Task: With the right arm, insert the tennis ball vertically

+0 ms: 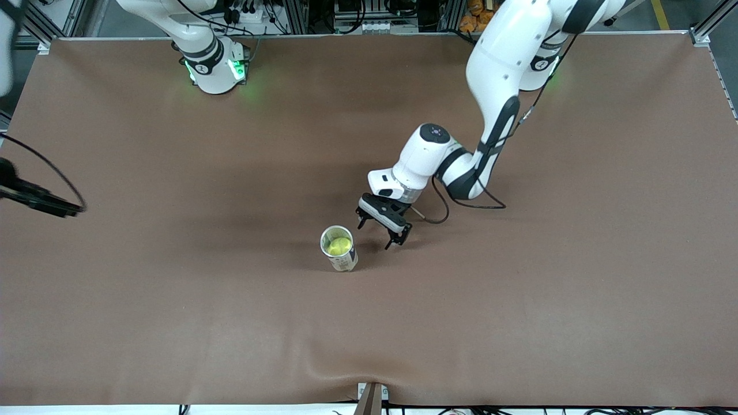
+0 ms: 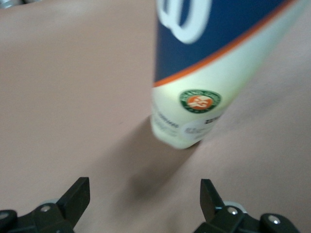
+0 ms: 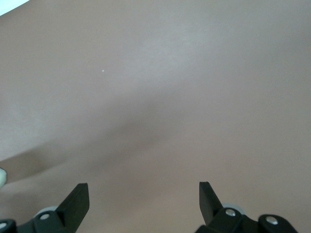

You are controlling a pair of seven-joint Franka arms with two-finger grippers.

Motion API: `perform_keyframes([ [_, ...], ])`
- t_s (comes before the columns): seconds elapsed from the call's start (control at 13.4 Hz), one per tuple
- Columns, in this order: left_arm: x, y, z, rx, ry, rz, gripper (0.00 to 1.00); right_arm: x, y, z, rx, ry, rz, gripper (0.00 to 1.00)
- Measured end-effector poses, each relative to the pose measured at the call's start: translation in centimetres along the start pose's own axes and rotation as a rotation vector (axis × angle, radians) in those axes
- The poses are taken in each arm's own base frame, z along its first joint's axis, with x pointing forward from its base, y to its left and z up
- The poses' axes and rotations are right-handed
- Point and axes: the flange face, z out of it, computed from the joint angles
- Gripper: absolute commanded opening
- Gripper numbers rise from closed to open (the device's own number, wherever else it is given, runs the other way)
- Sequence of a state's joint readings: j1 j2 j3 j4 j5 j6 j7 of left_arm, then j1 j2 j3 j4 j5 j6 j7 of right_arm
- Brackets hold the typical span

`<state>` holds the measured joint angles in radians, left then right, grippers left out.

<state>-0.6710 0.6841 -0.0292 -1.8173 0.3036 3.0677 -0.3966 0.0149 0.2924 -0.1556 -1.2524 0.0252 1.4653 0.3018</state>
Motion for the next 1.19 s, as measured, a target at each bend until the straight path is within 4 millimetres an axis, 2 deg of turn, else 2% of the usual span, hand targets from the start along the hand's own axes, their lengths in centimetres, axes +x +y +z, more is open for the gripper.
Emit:
perform_keyframes([
  [0.15, 1.9, -0.3, -3.7, 0.084, -0.127, -0.032, 1.0, 0.3, 1.3, -0.2, 0.003, 0.002, -0.012, 1.0],
  [0.22, 2.8, -0.8, -5.8, 0.124, -0.177, -0.046, 1.0, 0.3, 1.0, -0.3, 0.005, 0.005, -0.018, 1.0],
  [0.37, 4.3, -3.0, -9.6, 0.191, -0.243, -0.078, 1.0, -0.1, 0.0, -0.7, 0.011, 0.013, -0.038, 1.0],
  [0.52, 5.5, -6.8, -13.1, 0.26, -0.316, -0.147, 1.0, -0.8, -1.6, -1.3, 0.015, 0.024, -0.066, 1.0],
  [0.67, 7.6, -10.6, -17.2, 0.29, -0.402, -0.275, 1.0, -1.9, -2.5, -3.0, 0.032, 0.068, -0.087, 1.0],
  [0.82, 10.2, -13.7, -21.5, 0.264, -0.45, -0.413, 1.0, -3.6, -1.6, -4.5, 0.065, 0.136, -0.091, 1.0],
  [0.97, 11.9, -18.6, -25.1, 0.268, -0.451, -0.516, 1.0, -6.2, -0.3, -5.1, 0.09, 0.172, -0.107, 1.0],
  [1.19, 11.5, -25.7, -29.4, 0.307, -0.467, -0.632, 1.0, -8.9, 1.3, -5.3, 0.088, 0.133, -0.115, 1.0],
])
